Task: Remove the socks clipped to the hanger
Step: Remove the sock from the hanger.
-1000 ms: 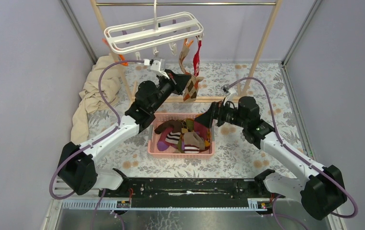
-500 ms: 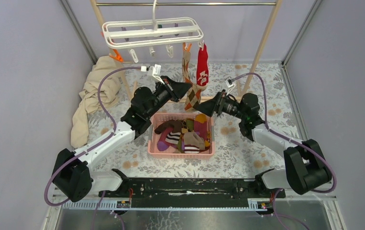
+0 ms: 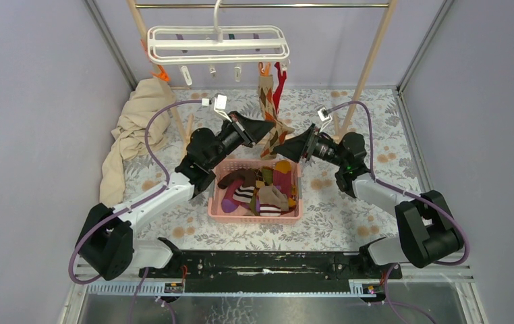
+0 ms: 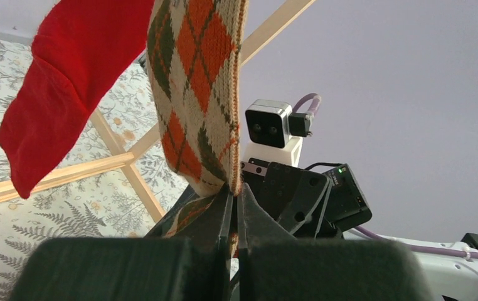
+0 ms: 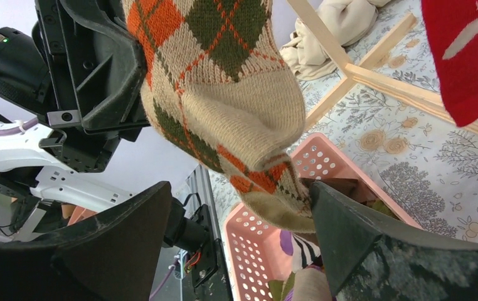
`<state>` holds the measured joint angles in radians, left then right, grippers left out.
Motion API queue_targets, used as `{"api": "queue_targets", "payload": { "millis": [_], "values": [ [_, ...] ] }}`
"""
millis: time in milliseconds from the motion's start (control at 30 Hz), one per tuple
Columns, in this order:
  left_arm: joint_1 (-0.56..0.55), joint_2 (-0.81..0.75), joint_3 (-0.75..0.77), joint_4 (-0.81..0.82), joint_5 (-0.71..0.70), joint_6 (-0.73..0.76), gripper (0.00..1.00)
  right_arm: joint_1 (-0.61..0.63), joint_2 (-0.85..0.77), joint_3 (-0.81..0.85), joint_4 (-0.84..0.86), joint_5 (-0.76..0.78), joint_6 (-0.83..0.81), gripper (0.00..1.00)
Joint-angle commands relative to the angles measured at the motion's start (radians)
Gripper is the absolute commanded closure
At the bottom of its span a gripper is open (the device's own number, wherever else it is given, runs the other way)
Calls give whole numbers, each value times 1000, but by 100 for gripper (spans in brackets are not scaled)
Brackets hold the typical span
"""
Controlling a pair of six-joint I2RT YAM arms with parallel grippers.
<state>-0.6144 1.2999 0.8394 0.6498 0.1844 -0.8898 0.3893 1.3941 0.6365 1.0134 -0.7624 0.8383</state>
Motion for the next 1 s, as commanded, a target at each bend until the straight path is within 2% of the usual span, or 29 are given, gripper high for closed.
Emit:
{"api": "queue_targets", "payload": {
  "millis": [0,167,300,433,567,700,867,967],
  "values": [
    [5,0,-9,105,29,-40,95,-3,-6,22,104,-31,36,16],
    [5,-3,-14,96,22,-34,95,-4,-15,48,136,-69,75,38],
    [5,-7,-13,71,11,-16,96,-3,-41,60,118,-75,79,49],
    [5,-15,-11,46,-2,4,96,-3,-58,72,105,-81,84,66],
    [6,-18,-11,34,-5,13,96,-2,-65,81,113,-88,100,75],
    [6,-15,-11,26,-8,21,96,-3,-74,89,114,-98,115,90],
    [5,-13,-12,26,-8,26,96,-3,-106,89,79,-101,109,100],
    [5,-12,-16,29,-9,26,96,-3,-136,85,40,-98,91,100]
  ]
}}
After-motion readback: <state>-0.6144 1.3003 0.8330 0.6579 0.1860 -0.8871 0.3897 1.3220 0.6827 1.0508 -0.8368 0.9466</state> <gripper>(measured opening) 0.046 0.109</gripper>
